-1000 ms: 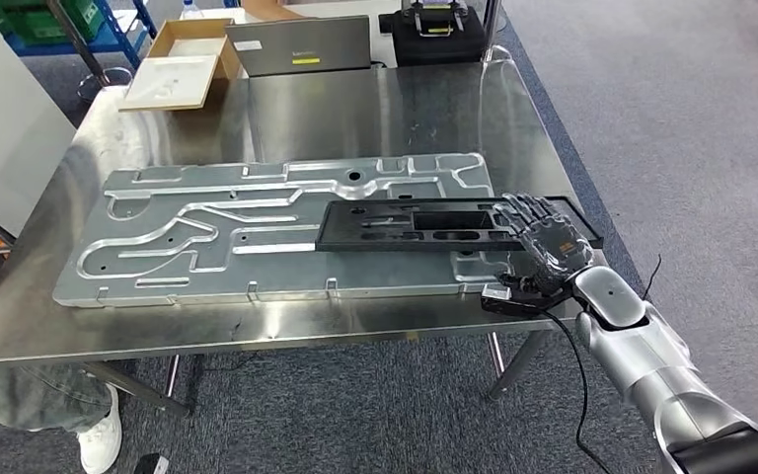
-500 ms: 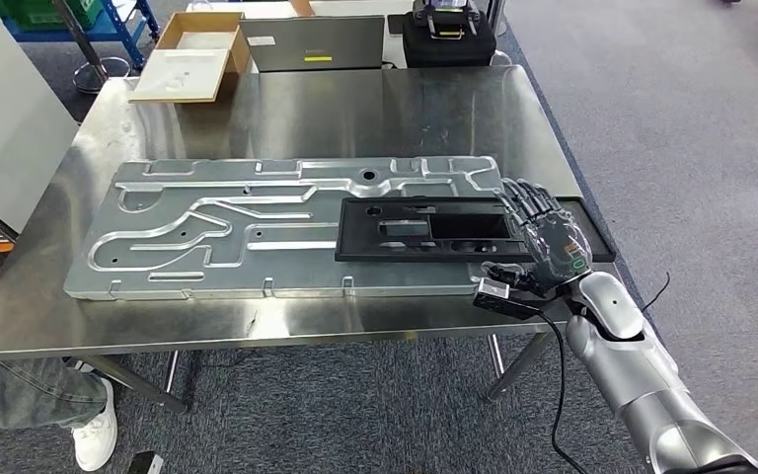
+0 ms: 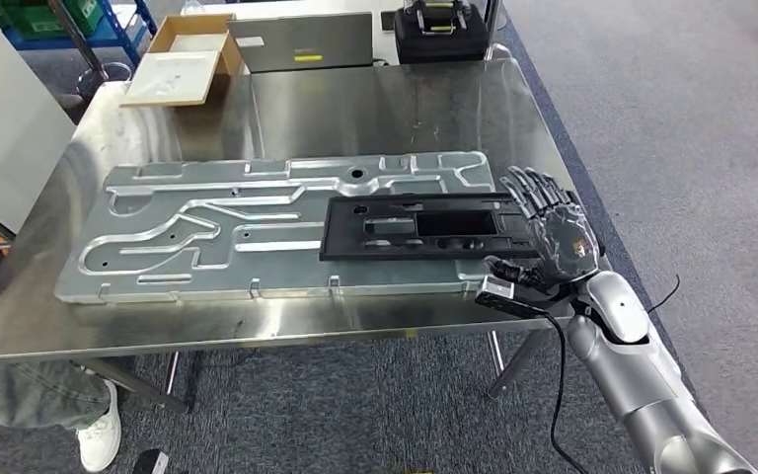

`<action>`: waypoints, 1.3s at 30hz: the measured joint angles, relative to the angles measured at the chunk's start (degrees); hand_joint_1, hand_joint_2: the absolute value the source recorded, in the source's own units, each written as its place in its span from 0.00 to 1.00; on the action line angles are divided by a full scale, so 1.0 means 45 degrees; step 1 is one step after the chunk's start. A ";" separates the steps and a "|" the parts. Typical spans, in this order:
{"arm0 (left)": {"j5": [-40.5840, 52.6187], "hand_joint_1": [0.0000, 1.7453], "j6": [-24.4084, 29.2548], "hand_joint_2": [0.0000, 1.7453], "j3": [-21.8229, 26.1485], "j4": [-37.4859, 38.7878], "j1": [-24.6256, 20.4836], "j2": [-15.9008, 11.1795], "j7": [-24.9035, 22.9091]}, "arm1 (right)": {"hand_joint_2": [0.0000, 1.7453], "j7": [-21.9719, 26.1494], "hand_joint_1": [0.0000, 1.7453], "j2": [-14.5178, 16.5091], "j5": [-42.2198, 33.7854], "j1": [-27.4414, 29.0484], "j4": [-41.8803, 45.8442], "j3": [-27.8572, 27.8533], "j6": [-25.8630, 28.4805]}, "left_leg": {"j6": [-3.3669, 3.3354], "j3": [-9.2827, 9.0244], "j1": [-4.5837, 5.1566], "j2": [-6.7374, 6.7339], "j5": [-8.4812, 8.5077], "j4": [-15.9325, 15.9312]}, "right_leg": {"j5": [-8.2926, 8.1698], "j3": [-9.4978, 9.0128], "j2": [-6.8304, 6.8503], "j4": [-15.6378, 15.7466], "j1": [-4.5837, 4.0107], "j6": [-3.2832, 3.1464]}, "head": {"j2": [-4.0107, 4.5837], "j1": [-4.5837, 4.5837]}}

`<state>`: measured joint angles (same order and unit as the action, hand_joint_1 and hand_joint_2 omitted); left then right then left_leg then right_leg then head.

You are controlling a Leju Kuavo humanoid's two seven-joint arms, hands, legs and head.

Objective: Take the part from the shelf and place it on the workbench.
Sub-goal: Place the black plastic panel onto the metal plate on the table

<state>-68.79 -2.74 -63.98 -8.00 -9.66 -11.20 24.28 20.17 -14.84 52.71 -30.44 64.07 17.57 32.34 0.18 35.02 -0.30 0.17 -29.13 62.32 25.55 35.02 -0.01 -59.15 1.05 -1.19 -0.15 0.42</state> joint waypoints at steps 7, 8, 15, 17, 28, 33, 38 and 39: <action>-0.0330 0.00 -0.0391 0.00 -0.0029 0.0000 0.0108 0.0023 0.0467 | 0.00 0.1545 0.00 0.0359 -0.2122 0.2051 0.3522 -0.0873 0.0917 | 0.0084 0.0374 -0.0090 0.0002 0.0147 0.0830 | 0.0087 -0.0093 0.0052 -0.0011 -0.0024 -0.0016 | 0.0000 0.0001; -0.0431 0.00 -0.0523 0.00 -0.0029 0.0000 0.0171 0.0022 0.0663 | 0.00 0.2029 0.00 0.0571 -0.2061 0.2737 0.4568 -0.1236 0.1227 | 0.0031 -0.0046 -0.0069 0.0008 0.0431 -0.0001 | 0.0125 -0.0124 0.0068 -0.0018 -0.0048 0.0031 | 0.0000 0.0001; -0.1135 0.00 -0.0941 0.00 -0.0018 0.0010 0.1036 0.0029 0.1581 | 0.00 0.4006 0.00 0.3029 0.0149 0.8245 1.1990 -0.4227 0.1741 | -0.0396 -0.0717 -0.0068 0.0033 0.0569 -0.1177 | 0.0844 0.0050 0.0096 -0.0747 -0.0080 0.0409 | 0.0000 -0.0003; -0.1390 0.00 -0.0941 0.00 0.0002 0.0024 0.1168 0.0032 0.1702 | 0.00 0.4008 0.00 0.3521 0.0132 0.9576 1.3590 -0.4959 0.1751 | -0.0515 -0.0726 -0.0053 -0.0002 0.0595 -0.1178 | 0.1785 0.0720 0.0038 -0.2344 -0.0063 0.0446 | 0.0000 -0.0003; -0.1792 0.00 -0.0891 0.00 0.0016 0.0061 0.1363 0.0151 0.1768 | 0.00 0.4013 0.00 0.4891 -0.0421 1.2091 1.6872 -0.6906 0.1733 | -0.0156 -0.0558 0.0046 -0.0030 0.0608 -0.0898 | 0.0522 -0.0729 0.0009 0.0058 -0.0138 0.0054 | 0.0000 0.0000; -0.1796 0.00 -0.0890 0.00 0.0023 0.0081 0.1358 0.0154 0.1769 | 0.00 0.4013 0.00 0.5102 -0.0421 1.2226 1.7158 -0.7029 0.1692 | 0.0178 0.0366 -0.0073 -0.0026 -0.1600 0.1894 | 0.0007 -0.0152 0.0070 0.0132 -0.0064 -0.0195 | 0.0000 0.0002; -0.1850 0.00 -0.0835 0.00 0.0029 0.0083 0.1329 0.0162 0.1765 | 0.00 0.4011 0.00 0.5241 -0.0541 1.2315 1.7163 -0.7208 0.1692 | 0.0220 -0.1099 -0.0139 -0.0027 -0.1229 0.0699 | -0.0410 0.0438 0.0068 0.0018 -0.0053 -0.0067 | 0.0000 0.0004; -0.1892 0.00 -0.0815 0.00 0.0033 0.0083 0.1301 0.0162 0.1763 | 0.00 0.4009 0.00 0.5316 -0.0562 1.2371 1.7154 -0.7271 0.1692 | 0.0185 -0.1663 -0.0120 -0.0024 -0.1044 -0.0196 | -0.0491 0.0514 0.0070 -0.0007 -0.0070 -0.0009 | 0.0000 0.0004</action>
<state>-77.30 -6.41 -63.83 -7.63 -3.80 -10.47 32.21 38.21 9.09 50.18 25.23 141.26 -15.14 39.95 1.01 27.54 -0.84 0.06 -33.83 61.44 23.34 37.33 0.30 -59.18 0.74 -1.23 -0.15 0.44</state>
